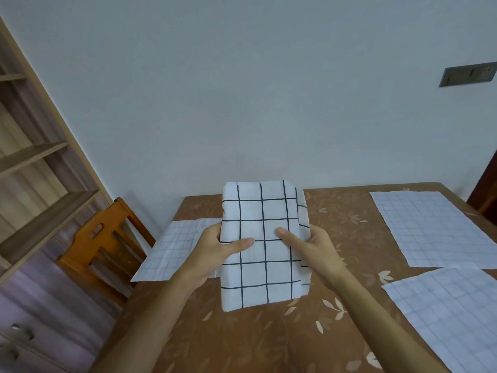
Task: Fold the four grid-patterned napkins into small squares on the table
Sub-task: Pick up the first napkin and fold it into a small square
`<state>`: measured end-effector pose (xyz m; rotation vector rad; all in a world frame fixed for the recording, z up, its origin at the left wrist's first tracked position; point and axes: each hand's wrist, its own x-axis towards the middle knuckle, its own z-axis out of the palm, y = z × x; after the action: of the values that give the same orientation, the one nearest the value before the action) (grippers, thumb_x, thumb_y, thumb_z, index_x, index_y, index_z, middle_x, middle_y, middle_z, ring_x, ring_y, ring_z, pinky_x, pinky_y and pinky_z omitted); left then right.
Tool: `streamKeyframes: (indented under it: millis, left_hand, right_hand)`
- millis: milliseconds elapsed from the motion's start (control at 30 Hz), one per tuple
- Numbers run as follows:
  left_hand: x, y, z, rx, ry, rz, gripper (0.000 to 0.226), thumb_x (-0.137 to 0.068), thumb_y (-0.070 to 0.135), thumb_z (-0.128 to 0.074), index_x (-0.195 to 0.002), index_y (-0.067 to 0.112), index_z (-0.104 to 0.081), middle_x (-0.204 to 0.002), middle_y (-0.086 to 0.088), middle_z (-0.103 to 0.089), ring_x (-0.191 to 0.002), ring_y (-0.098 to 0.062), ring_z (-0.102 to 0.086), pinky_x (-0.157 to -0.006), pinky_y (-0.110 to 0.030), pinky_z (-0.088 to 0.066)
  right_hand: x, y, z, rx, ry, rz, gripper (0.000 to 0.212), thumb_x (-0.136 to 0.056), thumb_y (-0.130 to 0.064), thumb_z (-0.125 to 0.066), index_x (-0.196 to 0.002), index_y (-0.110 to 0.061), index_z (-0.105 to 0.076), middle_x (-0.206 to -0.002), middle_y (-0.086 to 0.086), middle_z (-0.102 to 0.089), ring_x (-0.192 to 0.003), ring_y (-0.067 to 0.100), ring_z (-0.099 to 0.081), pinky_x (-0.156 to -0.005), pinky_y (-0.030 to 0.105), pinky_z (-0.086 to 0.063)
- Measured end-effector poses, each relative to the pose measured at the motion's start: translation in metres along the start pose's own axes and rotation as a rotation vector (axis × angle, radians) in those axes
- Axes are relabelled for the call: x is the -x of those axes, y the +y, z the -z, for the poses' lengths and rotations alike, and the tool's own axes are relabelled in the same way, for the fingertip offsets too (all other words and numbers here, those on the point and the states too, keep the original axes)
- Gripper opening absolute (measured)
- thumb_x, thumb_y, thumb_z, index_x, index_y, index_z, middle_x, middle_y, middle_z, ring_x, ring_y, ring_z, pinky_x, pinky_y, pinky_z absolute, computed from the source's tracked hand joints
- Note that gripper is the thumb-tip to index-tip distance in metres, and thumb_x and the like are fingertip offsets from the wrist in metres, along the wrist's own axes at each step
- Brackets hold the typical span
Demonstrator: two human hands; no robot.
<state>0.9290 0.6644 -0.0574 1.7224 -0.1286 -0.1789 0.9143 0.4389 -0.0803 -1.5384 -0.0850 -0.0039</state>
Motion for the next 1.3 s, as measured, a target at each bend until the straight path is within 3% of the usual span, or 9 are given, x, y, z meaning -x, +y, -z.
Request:
streamKeyframes:
  millis: [167, 433, 633, 700, 833, 933, 1000, 1067, 1300]
  left_hand:
    - [0.005, 0.004, -0.007, 0.078, 0.042, 0.011, 0.032, -0.087, 0.045, -0.065, -0.115, 0.029, -0.070, -0.109, 0.008, -0.079, -0.102, -0.011, -0.075, -0.086, -0.029, -0.058]
    - [-0.005, 0.009, -0.001, 0.016, 0.193, -0.252, 0.013, -0.094, 0.013, -0.069, -0.105, 0.013, -0.076, -0.103, -0.003, -0.080, -0.100, -0.024, -0.075, -0.091, -0.046, -0.060]
    - [-0.001, 0.006, -0.004, -0.443, 0.166, -0.511, 0.008, -0.095, 0.020, -0.070, -0.094, 0.025, -0.077, -0.084, 0.010, -0.075, -0.080, -0.004, -0.068, -0.072, -0.035, -0.057]
    - [0.000, 0.007, -0.008, -0.581, 0.147, -0.550, 0.012, -0.094, 0.023, -0.071, -0.103, 0.026, -0.078, -0.091, 0.012, -0.077, -0.085, -0.007, -0.071, -0.076, -0.039, -0.057]
    - [-0.003, 0.009, -0.010, -0.798, 0.013, -0.530, 0.015, -0.096, 0.031, -0.066, -0.108, 0.036, -0.072, -0.085, 0.007, -0.077, -0.076, -0.016, -0.070, -0.069, -0.045, -0.055]
    - [-0.005, 0.010, -0.011, -0.827, -0.049, -0.508, 0.020, -0.093, 0.037, -0.062, -0.112, 0.040, -0.068, -0.089, 0.009, -0.078, -0.080, -0.012, -0.072, -0.072, -0.042, -0.057]
    - [-0.007, 0.010, -0.009, -0.826, -0.064, -0.477, 0.025, -0.092, 0.050, -0.059, -0.115, 0.042, -0.066, -0.091, 0.007, -0.078, -0.084, -0.013, -0.072, -0.076, -0.042, -0.058]
    - [-0.007, 0.009, -0.006, -0.812, -0.058, -0.465, 0.038, -0.088, 0.064, -0.055, -0.110, 0.037, -0.070, -0.087, 0.004, -0.076, -0.081, -0.017, -0.071, -0.075, -0.045, -0.056]
    - [-0.007, 0.006, 0.007, -0.765, 0.017, -0.442, 0.043, -0.083, 0.066, -0.064, -0.097, 0.027, -0.076, -0.085, 0.006, -0.075, -0.079, -0.016, -0.069, -0.076, -0.045, -0.055]
  right_hand:
    - [0.000, 0.004, 0.000, -0.007, 0.029, 0.012, 0.017, -0.093, -0.023, -0.069, -0.108, -0.017, -0.073, -0.101, -0.002, -0.079, -0.092, 0.018, -0.076, -0.079, 0.036, -0.062]
    - [-0.002, 0.012, 0.004, 0.055, -0.107, -0.046, 0.022, -0.095, -0.015, -0.066, -0.117, -0.020, -0.068, -0.111, -0.006, -0.077, -0.103, 0.015, -0.073, -0.096, 0.045, -0.056]
    - [-0.003, -0.025, 0.008, 0.298, 0.144, 0.268, 0.076, -0.082, -0.045, -0.076, -0.147, -0.032, -0.039, -0.145, -0.019, -0.048, -0.132, -0.003, -0.045, -0.101, 0.015, -0.039]
    - [-0.002, -0.049, 0.010, 0.361, 0.049, 0.373, 0.077, -0.079, -0.046, -0.077, -0.146, -0.032, -0.042, -0.145, -0.021, -0.048, -0.135, -0.007, -0.041, -0.095, 0.004, -0.037]
    - [-0.009, -0.080, 0.008, 0.564, -0.307, 0.345, 0.069, -0.070, -0.043, -0.086, -0.133, -0.036, -0.058, -0.130, -0.021, -0.063, -0.126, -0.009, -0.050, -0.102, 0.014, -0.038]
    - [-0.018, -0.078, 0.004, 0.611, -0.429, 0.300, 0.037, -0.071, -0.036, -0.088, -0.105, -0.034, -0.072, -0.108, -0.011, -0.074, -0.112, 0.002, -0.064, -0.102, 0.026, -0.046]
    - [-0.021, -0.073, 0.004, 0.658, -0.397, 0.317, 0.023, -0.072, -0.038, -0.086, -0.091, -0.034, -0.075, -0.100, -0.011, -0.075, -0.105, 0.005, -0.066, -0.098, 0.033, -0.050]
    - [-0.021, -0.069, 0.006, 0.671, -0.336, 0.331, 0.015, -0.075, -0.036, -0.085, -0.086, -0.031, -0.077, -0.090, -0.015, -0.074, -0.093, 0.002, -0.067, -0.086, 0.023, -0.052]
    - [-0.018, -0.063, 0.017, 0.546, -0.144, 0.409, 0.013, -0.075, -0.016, -0.085, -0.075, -0.026, -0.076, -0.065, -0.028, -0.067, -0.063, -0.003, -0.062, -0.062, 0.007, -0.042]
